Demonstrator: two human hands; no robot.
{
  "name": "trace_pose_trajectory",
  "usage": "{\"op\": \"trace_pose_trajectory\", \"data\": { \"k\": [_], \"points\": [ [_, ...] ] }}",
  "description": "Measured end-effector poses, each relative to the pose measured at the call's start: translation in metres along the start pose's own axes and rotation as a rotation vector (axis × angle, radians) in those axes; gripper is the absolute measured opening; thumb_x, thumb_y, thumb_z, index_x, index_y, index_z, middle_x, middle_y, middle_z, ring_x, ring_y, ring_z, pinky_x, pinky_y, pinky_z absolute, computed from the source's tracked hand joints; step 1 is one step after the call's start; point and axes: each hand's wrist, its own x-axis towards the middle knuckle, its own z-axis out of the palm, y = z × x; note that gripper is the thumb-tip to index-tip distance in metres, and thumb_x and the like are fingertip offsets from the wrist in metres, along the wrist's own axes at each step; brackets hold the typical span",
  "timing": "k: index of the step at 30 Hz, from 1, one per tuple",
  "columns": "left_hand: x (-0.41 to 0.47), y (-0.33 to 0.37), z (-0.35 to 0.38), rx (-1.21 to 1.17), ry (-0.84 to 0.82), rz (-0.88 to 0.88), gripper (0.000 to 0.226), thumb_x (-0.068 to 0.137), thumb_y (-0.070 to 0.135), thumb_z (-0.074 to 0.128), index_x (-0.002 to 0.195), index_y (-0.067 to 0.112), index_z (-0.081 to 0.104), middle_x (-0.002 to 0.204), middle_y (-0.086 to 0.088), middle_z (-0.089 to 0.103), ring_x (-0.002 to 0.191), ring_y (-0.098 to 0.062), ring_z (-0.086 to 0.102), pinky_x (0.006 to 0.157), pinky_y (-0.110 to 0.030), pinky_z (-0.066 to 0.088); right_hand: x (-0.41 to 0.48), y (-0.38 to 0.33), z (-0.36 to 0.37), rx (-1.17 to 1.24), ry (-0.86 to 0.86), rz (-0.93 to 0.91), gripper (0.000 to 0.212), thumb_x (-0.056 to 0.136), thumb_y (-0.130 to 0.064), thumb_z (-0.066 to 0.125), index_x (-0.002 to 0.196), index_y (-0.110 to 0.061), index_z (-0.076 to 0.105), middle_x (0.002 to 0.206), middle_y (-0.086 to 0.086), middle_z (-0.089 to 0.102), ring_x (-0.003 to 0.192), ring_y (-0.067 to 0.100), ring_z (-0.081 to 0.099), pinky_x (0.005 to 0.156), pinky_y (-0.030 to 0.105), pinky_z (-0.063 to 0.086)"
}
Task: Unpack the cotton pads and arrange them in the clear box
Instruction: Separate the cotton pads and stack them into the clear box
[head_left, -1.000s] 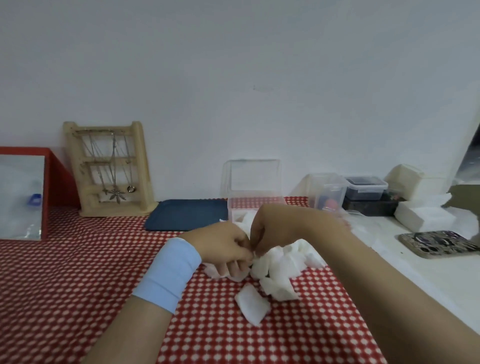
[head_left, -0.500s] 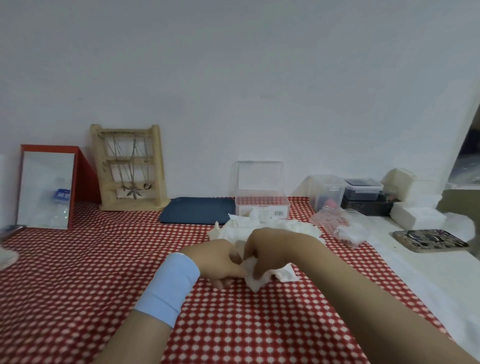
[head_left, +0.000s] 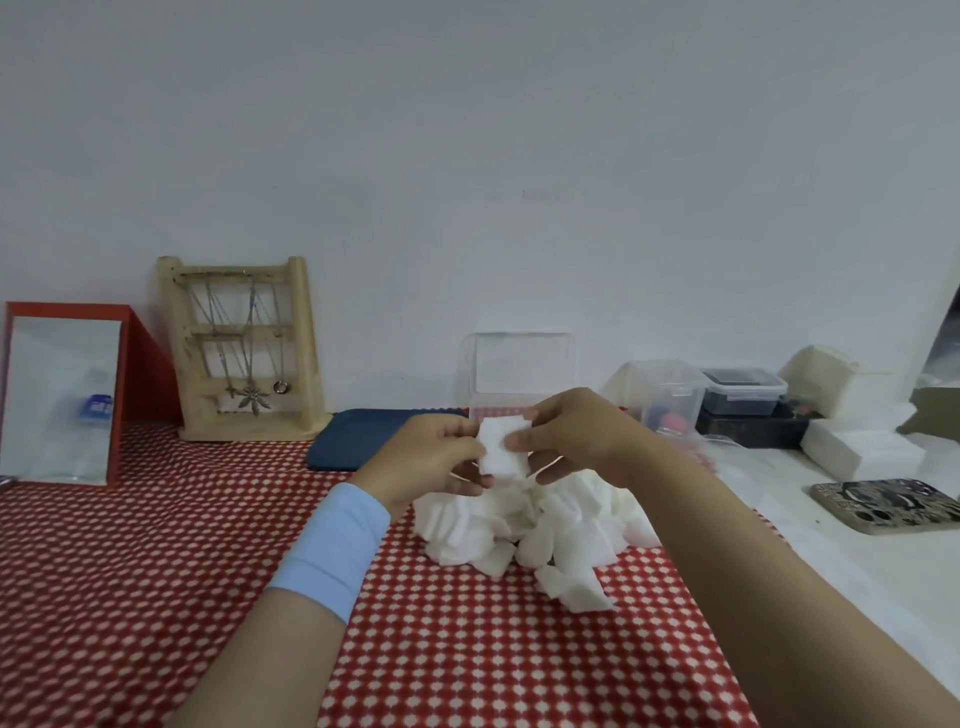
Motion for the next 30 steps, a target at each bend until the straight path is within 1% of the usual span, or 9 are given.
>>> {"op": "trace_pose_trajectory", "data": {
  "k": [2, 5, 9, 15, 19, 21, 23, 27, 30],
  "points": [
    [0.014, 0.002, -0.001, -0.027, -0.004, -0.027, 0.018, 0.098, 0.003, 0.058, 0.105, 0.008, 0.074, 0.089, -0.013, 0.077, 0.081, -0.023, 0.077, 0.072, -0.03, 0.063, 0.008, 0.001, -0.004, 0.052, -0.002, 0.002, 0.024, 0.083, -0.012, 0.083, 0.103, -0.001, 0.074, 0.082, 0.011, 0.076, 0.071, 0.022, 0.072, 0.073, 0.039, 0.064],
    [0.036, 0.005, -0.002, -0.04, 0.0, -0.03, 0.02, 0.099, 0.016, 0.062, 0.109, 0.003, 0.073, 0.106, -0.019, 0.074, 0.096, -0.032, 0.075, 0.073, -0.033, 0.063, 0.023, 0.002, -0.01, 0.094, -0.017, -0.013, 0.02, 0.084, -0.011, 0.081, 0.097, 0.003, 0.074, 0.072, 0.006, 0.07, 0.066, 0.02, 0.068, 0.069, 0.035, 0.063],
    [0.065, 0.012, -0.005, -0.123, 0.075, 0.008, 0.021, 0.099, 0.014, 0.065, 0.11, -0.002, 0.072, 0.111, -0.019, 0.074, 0.099, -0.031, 0.075, 0.078, -0.043, 0.064, 0.044, 0.002, -0.022, 0.124, 0.069, -0.041, 0.022, 0.085, -0.012, 0.081, 0.1, 0.002, 0.074, 0.077, 0.009, 0.071, 0.067, 0.02, 0.069, 0.066, 0.033, 0.062],
    [0.095, 0.014, -0.008, -0.194, 0.046, -0.005, 0.023, 0.098, 0.017, 0.066, 0.114, 0.001, 0.071, 0.103, -0.015, 0.078, 0.095, -0.027, 0.077, 0.08, -0.04, 0.064, 0.068, 0.008, -0.031, 0.114, 0.095, -0.058, 0.02, 0.089, -0.027, 0.077, 0.092, -0.007, 0.077, 0.083, 0.007, 0.077, 0.069, 0.018, 0.07, 0.065, 0.031, 0.057],
    [0.101, 0.009, -0.013, -0.143, -0.043, 0.014, 0.022, 0.095, 0.011, 0.07, 0.116, 0.005, 0.072, 0.104, -0.011, 0.079, 0.097, -0.025, 0.077, 0.082, -0.034, 0.063, 0.081, 0.014, -0.029, 0.094, 0.174, -0.057, 0.016, 0.086, -0.024, 0.08, 0.085, -0.008, 0.077, 0.067, 0.0, 0.073, 0.059, 0.012, 0.066, 0.057, 0.024, 0.052],
    [0.103, 0.004, -0.015, -0.082, -0.077, 0.019, 0.029, 0.089, -0.001, 0.073, 0.116, 0.006, 0.071, 0.103, -0.01, 0.079, 0.096, -0.023, 0.077, 0.078, -0.029, 0.063, 0.085, 0.016, -0.027, 0.053, 0.192, -0.056, 0.016, 0.086, -0.023, 0.081, 0.086, -0.007, 0.078, 0.067, 0.0, 0.074, 0.057, 0.012, 0.066, 0.052, 0.021, 0.05],
    [0.108, -0.001, -0.019, -0.038, -0.034, 0.014, 0.034, 0.085, -0.008, 0.074, 0.117, 0.005, 0.071, 0.102, -0.01, 0.079, 0.093, -0.021, 0.077, 0.074, -0.025, 0.062, 0.089, 0.018, -0.026, -0.001, 0.181, -0.054, 0.015, 0.087, -0.025, 0.079, 0.085, -0.01, 0.078, 0.07, 0.001, 0.075, 0.058, 0.013, 0.067, 0.05, 0.021, 0.047],
    [0.117, -0.01, -0.03, -0.011, 0.093, -0.001, 0.029, 0.089, -0.008, 0.069, 0.113, 0.009, 0.07, 0.103, -0.008, 0.077, 0.085, -0.014, 0.075, 0.066, -0.019, 0.059, 0.089, 0.021, -0.03, -0.254, 0.173, -0.091, 0.006, 0.091, -0.026, 0.073, 0.088, -0.023, 0.078, 0.08, -0.001, 0.077, 0.062, 0.019, 0.071, 0.051, 0.025, 0.046],
    [0.118, -0.017, -0.042, -0.058, 0.162, -0.037, 0.018, 0.095, -0.001, 0.064, 0.108, 0.01, 0.07, 0.102, -0.01, 0.076, 0.078, -0.014, 0.076, 0.065, -0.021, 0.06, 0.087, 0.019, -0.019, -0.464, 0.062, -0.114, 0.008, 0.093, -0.019, 0.07, 0.098, -0.021, 0.076, 0.086, -0.006, 0.075, 0.06, 0.012, 0.071, 0.046, 0.022, 0.048]
  ]
}}
